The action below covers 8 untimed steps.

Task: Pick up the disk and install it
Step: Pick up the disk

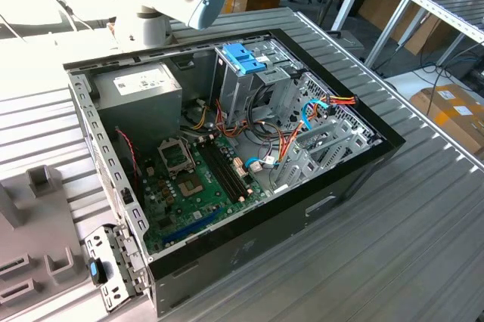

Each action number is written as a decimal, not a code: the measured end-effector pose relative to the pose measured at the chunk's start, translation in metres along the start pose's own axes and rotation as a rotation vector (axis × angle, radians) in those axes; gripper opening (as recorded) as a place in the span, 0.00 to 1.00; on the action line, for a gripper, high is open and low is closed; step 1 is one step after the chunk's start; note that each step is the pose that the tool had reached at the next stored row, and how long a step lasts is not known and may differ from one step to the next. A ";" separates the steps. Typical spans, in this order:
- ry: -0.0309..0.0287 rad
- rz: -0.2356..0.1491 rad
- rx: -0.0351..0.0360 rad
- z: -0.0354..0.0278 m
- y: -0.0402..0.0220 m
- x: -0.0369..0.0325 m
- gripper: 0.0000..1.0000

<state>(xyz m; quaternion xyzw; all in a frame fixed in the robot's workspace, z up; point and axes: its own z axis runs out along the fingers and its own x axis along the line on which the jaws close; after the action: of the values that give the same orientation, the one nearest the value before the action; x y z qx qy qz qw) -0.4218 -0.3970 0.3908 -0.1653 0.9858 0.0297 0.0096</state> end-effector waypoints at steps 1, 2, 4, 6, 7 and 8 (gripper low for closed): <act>0.0001 -0.002 -0.0001 0.0000 0.0000 0.0000 0.11; 0.0002 -0.003 -0.0001 0.0000 0.0000 0.0000 0.11; 0.0004 -0.007 -0.0002 0.0000 0.0000 0.0000 0.11; 0.0007 -0.013 -0.0004 0.0000 0.0000 0.0000 0.11; 0.0008 -0.014 -0.0004 0.0000 0.0000 0.0000 0.11; 0.0009 -0.016 -0.0004 0.0000 0.0000 0.0000 0.11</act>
<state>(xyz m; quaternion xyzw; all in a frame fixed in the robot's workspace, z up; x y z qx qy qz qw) -0.4218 -0.3969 0.3909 -0.1731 0.9844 0.0297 0.0093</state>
